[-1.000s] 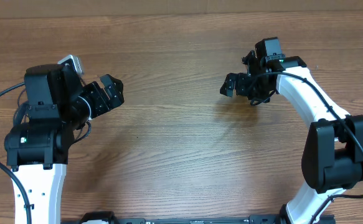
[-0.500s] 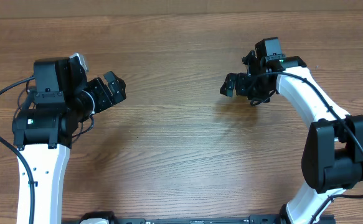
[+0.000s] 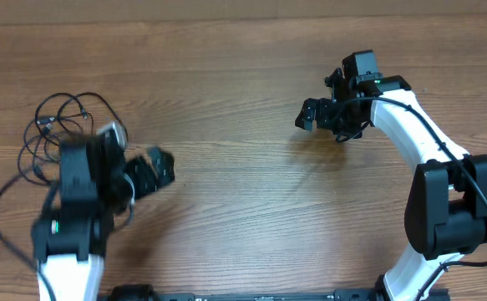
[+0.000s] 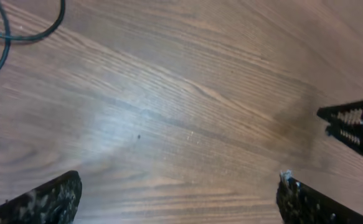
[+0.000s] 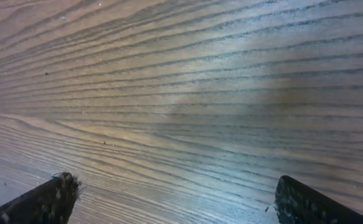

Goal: Untangle cables

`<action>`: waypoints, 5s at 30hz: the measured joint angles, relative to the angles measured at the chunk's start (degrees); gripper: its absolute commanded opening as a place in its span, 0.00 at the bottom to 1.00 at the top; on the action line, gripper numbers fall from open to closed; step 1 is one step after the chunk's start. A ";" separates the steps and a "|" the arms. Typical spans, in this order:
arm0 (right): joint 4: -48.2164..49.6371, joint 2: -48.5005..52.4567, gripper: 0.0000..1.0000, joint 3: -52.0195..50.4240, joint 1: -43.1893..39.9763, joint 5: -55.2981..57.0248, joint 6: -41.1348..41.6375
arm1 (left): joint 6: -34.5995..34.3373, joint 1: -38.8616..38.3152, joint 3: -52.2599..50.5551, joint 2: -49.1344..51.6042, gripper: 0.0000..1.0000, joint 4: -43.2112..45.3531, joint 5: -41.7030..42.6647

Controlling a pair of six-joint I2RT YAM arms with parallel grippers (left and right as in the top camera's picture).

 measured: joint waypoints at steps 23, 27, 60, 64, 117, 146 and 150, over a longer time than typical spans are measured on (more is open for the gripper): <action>0.00 0.00 1.00 0.00 0.00 0.00 0.02 | 0.00 0.00 -15.39 -49.92 1.00 1.53 0.00; 0.02 0.00 1.00 0.00 0.00 0.00 0.02 | 0.00 0.00 -18.14 -50.07 0.99 10.14 0.00; 0.00 0.00 1.00 0.00 -0.02 -0.02 0.02 | 0.24 -6.49 -53.16 -50.21 1.00 58.95 -26.23; 0.00 0.00 1.00 0.00 -0.02 0.00 0.02 | 4.28 -6.49 -53.55 -50.21 1.00 57.46 -24.63; 0.00 0.00 1.00 0.00 0.00 0.00 0.02 | 18.16 -6.49 -53.57 -50.25 1.00 49.27 -14.99; 0.00 -0.26 1.00 0.00 0.15 0.00 0.00 | 18.16 -6.49 -53.57 -50.25 1.00 49.27 -15.02; -0.04 -4.70 1.00 -0.07 0.31 0.02 0.02 | 18.16 -6.49 -53.57 -50.25 1.00 49.27 -14.99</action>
